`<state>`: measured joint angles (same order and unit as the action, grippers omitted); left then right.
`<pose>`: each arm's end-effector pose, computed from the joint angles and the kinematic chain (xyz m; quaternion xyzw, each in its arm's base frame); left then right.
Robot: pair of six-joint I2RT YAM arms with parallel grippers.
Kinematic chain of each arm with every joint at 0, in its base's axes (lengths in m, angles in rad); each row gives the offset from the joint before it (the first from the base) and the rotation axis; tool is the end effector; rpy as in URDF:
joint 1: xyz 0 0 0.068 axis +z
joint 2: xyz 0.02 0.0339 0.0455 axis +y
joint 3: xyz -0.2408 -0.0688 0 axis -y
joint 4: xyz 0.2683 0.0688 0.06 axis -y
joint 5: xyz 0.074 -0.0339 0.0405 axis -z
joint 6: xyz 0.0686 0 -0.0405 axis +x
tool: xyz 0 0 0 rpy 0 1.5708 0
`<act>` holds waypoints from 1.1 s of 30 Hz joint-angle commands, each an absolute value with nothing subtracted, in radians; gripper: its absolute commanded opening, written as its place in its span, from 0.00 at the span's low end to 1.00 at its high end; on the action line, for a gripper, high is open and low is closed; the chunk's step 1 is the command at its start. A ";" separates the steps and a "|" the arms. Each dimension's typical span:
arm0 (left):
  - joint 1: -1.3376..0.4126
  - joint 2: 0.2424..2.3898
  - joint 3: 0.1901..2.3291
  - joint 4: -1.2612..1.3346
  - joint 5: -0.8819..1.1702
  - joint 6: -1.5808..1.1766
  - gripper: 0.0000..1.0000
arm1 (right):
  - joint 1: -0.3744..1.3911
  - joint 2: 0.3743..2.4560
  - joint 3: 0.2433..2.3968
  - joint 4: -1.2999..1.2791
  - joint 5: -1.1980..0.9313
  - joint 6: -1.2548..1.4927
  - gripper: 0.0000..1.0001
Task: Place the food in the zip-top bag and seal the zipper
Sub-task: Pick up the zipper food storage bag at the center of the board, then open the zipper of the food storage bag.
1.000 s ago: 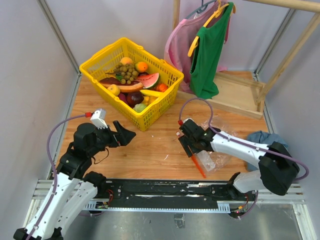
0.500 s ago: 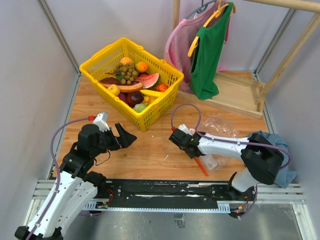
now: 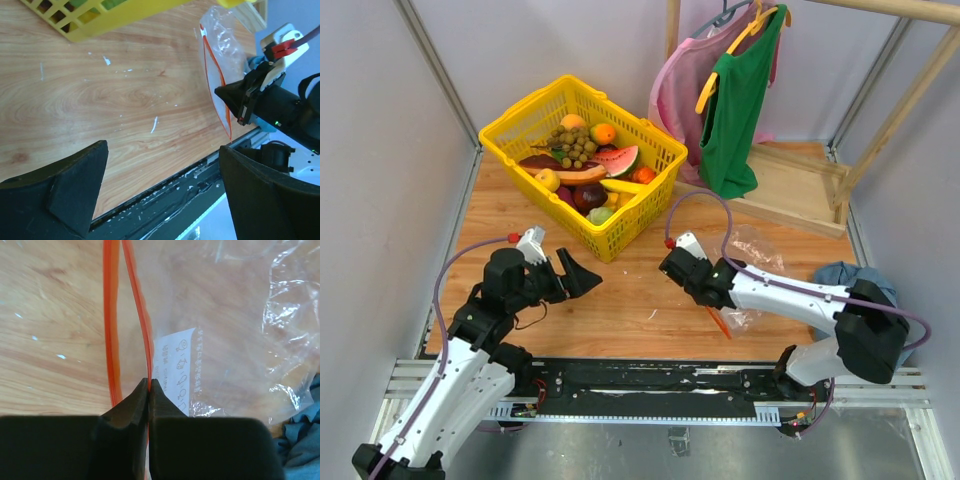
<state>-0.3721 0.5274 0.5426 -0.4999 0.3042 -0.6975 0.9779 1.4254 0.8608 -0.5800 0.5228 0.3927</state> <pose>0.1813 -0.0928 0.2338 -0.0598 0.8478 -0.3719 0.3733 0.1955 0.2289 0.1374 -0.2200 0.9198 -0.0663 0.3180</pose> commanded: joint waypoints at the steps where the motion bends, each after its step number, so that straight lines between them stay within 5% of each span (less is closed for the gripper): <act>1: -0.398 0.533 0.543 -0.410 0.339 -0.744 0.95 | 0.995 1.354 0.928 -0.603 0.513 0.443 0.01; 17: -0.933 0.722 0.658 -0.255 -0.200 -0.903 0.92 | 0.992 1.231 1.072 -0.626 0.365 0.595 0.01; 33: -1.054 1.009 0.821 -0.041 -0.313 -0.850 0.87 | 0.981 1.071 1.081 -0.556 0.308 0.693 0.01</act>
<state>-1.0313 0.9680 0.7692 -0.1501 -0.2710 -0.8852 0.9806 1.1023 1.0565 -0.5938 0.3206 0.6529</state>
